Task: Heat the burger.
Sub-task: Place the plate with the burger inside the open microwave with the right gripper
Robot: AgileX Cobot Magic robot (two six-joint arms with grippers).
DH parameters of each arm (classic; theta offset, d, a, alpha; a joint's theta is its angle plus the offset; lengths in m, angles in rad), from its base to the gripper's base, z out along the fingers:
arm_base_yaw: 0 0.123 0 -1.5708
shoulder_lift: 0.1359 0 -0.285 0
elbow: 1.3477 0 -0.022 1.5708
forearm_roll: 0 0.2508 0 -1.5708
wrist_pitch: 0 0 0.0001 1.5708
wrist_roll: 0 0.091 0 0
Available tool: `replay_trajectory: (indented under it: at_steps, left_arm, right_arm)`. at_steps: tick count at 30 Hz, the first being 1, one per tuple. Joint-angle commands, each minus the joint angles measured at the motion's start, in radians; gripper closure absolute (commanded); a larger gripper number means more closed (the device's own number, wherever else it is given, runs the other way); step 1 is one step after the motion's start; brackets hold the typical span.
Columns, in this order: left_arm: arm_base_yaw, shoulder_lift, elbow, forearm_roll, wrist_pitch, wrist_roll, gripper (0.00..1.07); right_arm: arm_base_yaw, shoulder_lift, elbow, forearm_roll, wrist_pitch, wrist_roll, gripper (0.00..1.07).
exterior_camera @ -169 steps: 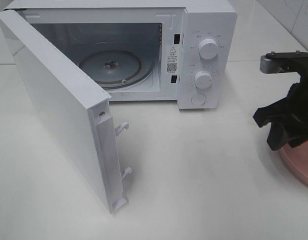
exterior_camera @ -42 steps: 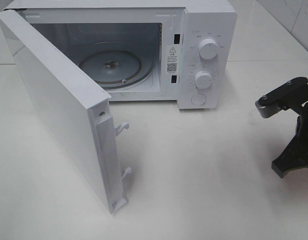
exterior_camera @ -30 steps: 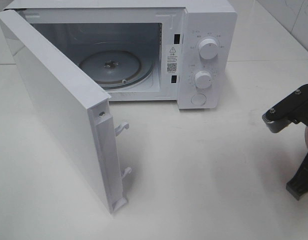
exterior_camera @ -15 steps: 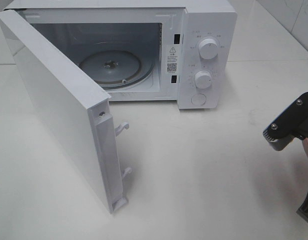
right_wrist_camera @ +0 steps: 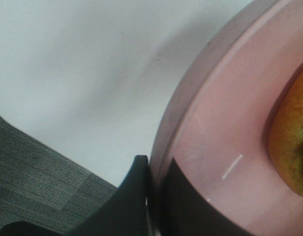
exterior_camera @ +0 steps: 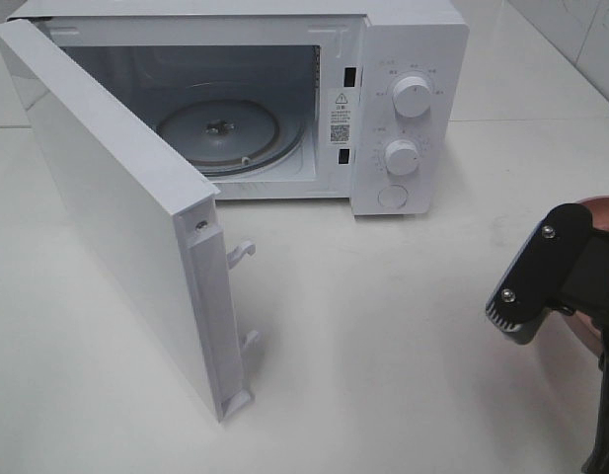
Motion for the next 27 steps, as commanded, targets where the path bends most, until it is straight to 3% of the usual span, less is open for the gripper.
replay_trajectory:
  at_steps: [1, 17, 27]
  left_arm:
    - [0.002, -0.016, -0.005, -0.001, 0.004, -0.001, 0.04]
    - [0.002, -0.016, -0.005, -0.001, 0.004, -0.001, 0.04]
    - [0.002, -0.016, -0.005, -0.001, 0.004, -0.001, 0.04]
  right_arm:
    - [0.029, -0.005, 0.001, -0.063, 0.027, -0.015, 1.07]
    - [0.269, -0.005, 0.001, -0.087, 0.025, -0.091, 1.07]
    - [0.293, -0.005, 0.001, -0.096, -0.023, -0.209, 1.07]
